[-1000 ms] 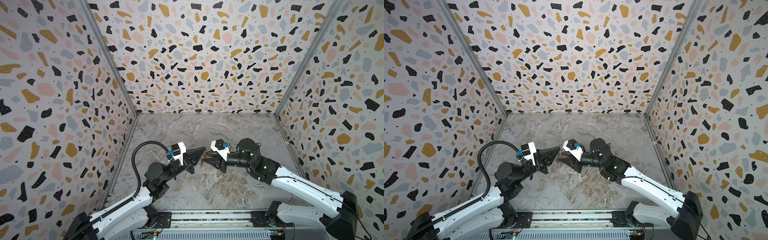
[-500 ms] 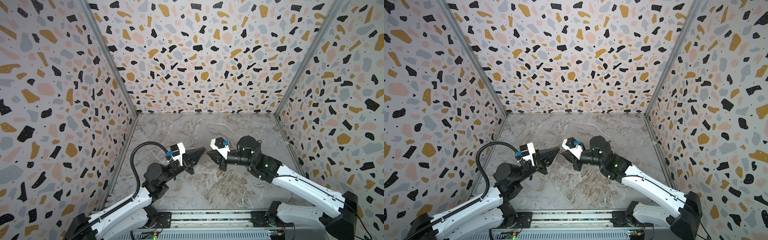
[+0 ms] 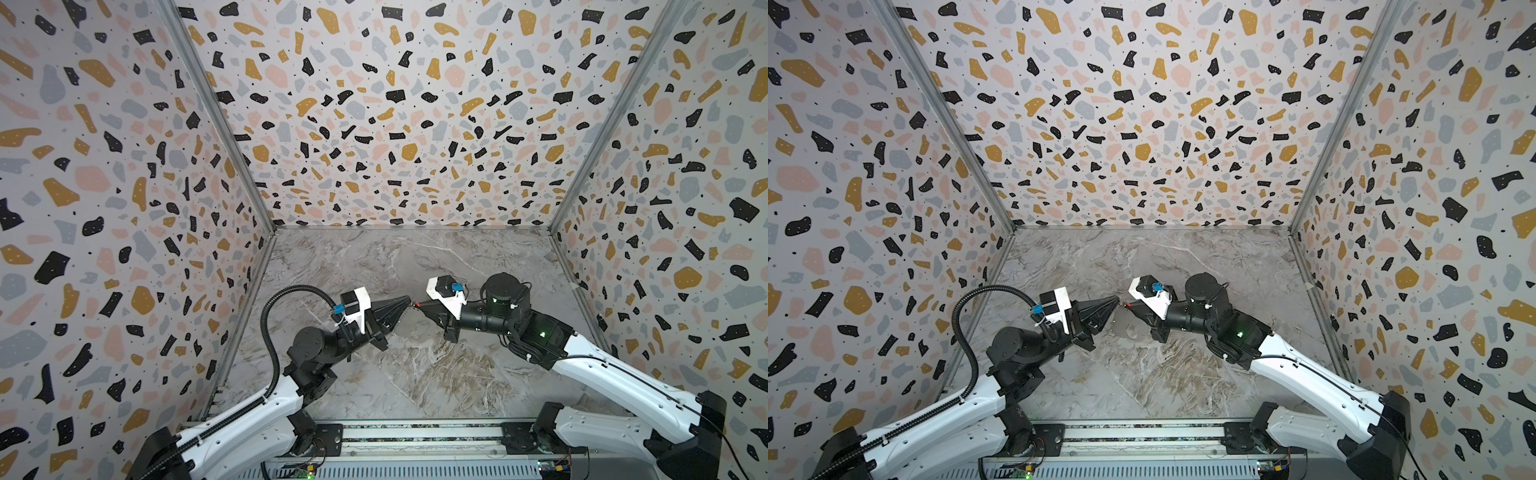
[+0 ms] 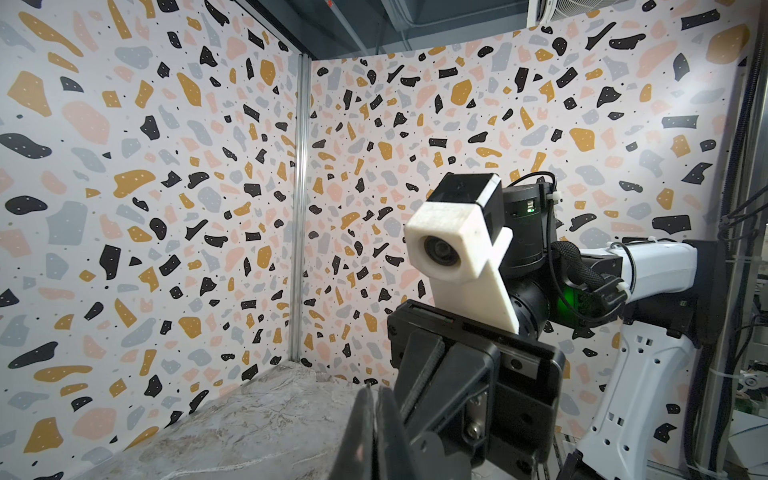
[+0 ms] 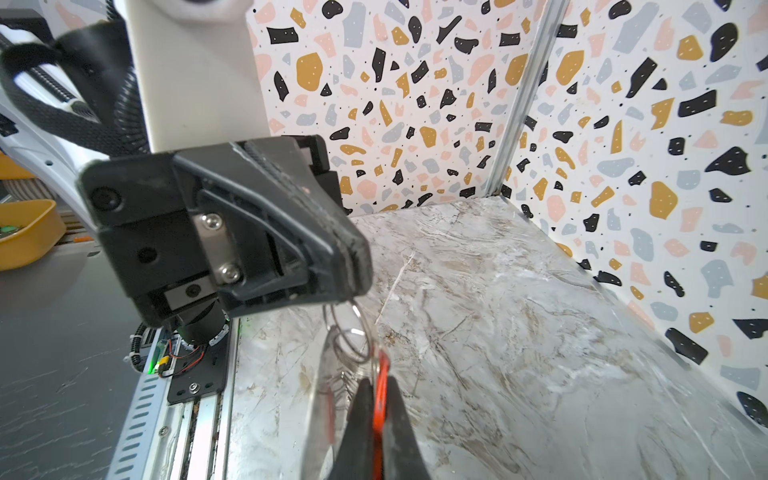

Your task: Put the keys on the keyring

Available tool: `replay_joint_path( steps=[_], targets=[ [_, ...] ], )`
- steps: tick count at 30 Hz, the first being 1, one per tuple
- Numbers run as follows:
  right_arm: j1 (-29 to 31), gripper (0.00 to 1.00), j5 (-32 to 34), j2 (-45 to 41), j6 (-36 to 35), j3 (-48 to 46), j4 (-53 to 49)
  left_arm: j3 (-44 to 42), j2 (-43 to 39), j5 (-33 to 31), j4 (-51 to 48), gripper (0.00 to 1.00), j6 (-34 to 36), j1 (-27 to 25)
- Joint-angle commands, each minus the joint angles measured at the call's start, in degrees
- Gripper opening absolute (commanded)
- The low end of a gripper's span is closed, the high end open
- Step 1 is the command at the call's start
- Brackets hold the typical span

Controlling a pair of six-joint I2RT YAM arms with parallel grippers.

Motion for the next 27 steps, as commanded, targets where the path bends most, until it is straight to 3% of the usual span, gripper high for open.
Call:
replay_joint_path(
  steps=[1, 13, 20, 25, 27],
  targets=[
    [0.28, 0.0, 3.58, -1.72, 0.28, 3.07, 0.4, 0.24, 0.21, 2.82, 0.95, 0.0, 0.9, -0.24],
    [0.28, 0.0, 6.18, -4.53, 0.59, 1.94, 1.45, 1.25, 0.98, 4.05, -1.48, 0.0, 2.35, -0.27],
    [0.28, 0.0, 6.22, -5.0, -0.51, 3.04, -0.97, 0.9, 0.35, 1.45, -2.02, 0.0, 2.46, -0.27],
    [0.28, 0.0, 7.73, -5.34, -0.55, 3.42, -1.54, 0.1, -1.05, -0.28, -2.51, 0.21, 2.93, -0.2],
    [0.28, 0.0, 7.96, -5.57, -0.67, 3.5, -1.43, -0.11, -1.55, -0.45, -3.28, 0.25, 3.31, -0.24]
  ],
)
